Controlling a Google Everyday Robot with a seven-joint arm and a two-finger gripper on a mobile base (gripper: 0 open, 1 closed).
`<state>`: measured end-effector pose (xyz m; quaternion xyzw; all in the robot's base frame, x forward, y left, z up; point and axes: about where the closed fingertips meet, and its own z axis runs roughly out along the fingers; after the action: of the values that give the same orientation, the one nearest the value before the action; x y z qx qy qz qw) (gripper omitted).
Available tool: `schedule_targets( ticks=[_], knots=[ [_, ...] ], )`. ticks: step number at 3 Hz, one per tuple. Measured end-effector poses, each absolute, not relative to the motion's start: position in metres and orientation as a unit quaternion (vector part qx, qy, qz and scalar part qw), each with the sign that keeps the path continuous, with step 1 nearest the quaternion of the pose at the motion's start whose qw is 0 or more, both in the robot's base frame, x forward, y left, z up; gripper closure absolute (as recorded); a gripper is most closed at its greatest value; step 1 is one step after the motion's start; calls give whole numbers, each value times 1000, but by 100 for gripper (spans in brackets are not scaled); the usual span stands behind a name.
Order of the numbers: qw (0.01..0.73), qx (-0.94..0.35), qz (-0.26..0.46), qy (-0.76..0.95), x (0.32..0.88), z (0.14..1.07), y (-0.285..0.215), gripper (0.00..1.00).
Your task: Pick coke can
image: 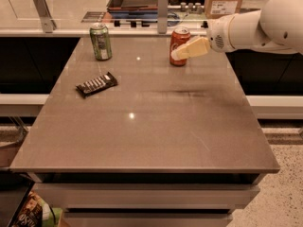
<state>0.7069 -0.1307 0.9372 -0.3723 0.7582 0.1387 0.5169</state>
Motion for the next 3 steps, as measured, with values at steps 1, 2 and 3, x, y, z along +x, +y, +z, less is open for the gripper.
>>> schedule_targets(
  ticks=[1, 2, 3],
  knots=[
    [522, -361, 147, 758, 726, 929, -126, 0],
    [532, -354, 159, 753, 745, 919, -121, 0],
    [540, -346, 171, 748, 761, 907, -119, 0]
  ],
)
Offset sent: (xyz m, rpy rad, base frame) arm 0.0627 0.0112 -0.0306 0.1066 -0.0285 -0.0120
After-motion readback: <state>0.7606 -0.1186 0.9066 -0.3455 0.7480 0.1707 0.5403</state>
